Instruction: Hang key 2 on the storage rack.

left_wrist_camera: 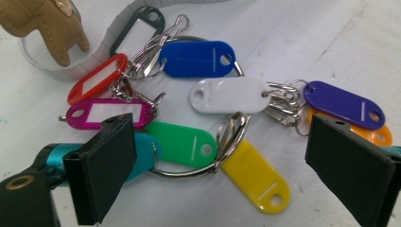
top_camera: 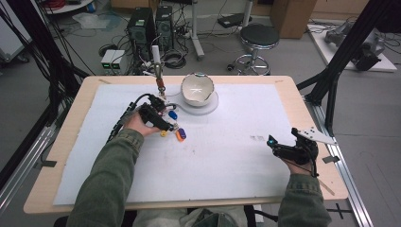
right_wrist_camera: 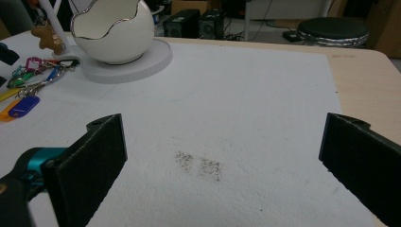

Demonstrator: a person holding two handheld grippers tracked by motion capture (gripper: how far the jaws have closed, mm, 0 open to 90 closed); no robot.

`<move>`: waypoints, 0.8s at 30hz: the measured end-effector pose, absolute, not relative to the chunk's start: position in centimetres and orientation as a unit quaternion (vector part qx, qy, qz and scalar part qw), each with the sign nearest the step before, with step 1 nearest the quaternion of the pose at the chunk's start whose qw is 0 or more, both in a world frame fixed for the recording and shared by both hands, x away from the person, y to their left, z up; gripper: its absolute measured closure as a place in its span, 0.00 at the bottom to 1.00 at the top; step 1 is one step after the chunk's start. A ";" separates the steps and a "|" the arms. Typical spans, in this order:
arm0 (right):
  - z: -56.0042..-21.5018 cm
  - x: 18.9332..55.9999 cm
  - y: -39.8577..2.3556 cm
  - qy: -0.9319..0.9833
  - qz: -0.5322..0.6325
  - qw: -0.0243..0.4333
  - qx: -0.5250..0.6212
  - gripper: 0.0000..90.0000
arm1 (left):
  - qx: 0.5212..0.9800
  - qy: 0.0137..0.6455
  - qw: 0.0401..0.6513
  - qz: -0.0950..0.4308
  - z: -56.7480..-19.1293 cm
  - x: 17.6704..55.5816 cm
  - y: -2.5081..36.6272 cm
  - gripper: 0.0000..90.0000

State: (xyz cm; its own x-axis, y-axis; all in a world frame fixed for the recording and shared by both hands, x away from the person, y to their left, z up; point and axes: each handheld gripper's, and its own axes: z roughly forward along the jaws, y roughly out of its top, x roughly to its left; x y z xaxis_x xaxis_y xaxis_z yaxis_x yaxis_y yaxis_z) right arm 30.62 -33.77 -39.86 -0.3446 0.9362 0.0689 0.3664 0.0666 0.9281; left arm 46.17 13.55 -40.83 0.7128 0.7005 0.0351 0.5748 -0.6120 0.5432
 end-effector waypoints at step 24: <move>-39.9 30.6 -34.1 0.662 0.481 0.296 0.492 0.01 | 0.907 0.342 0.230 0.079 -41.1 47.2 13.1 0.73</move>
State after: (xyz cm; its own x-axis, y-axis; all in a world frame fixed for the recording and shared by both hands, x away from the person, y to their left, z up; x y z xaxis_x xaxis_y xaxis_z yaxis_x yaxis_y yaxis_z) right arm 30.55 -34.09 -39.92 -0.3394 0.9371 0.0811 0.3674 0.0527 0.9286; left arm 47.18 13.08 -41.14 0.7529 0.6580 -0.0139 0.5849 -0.6593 0.4725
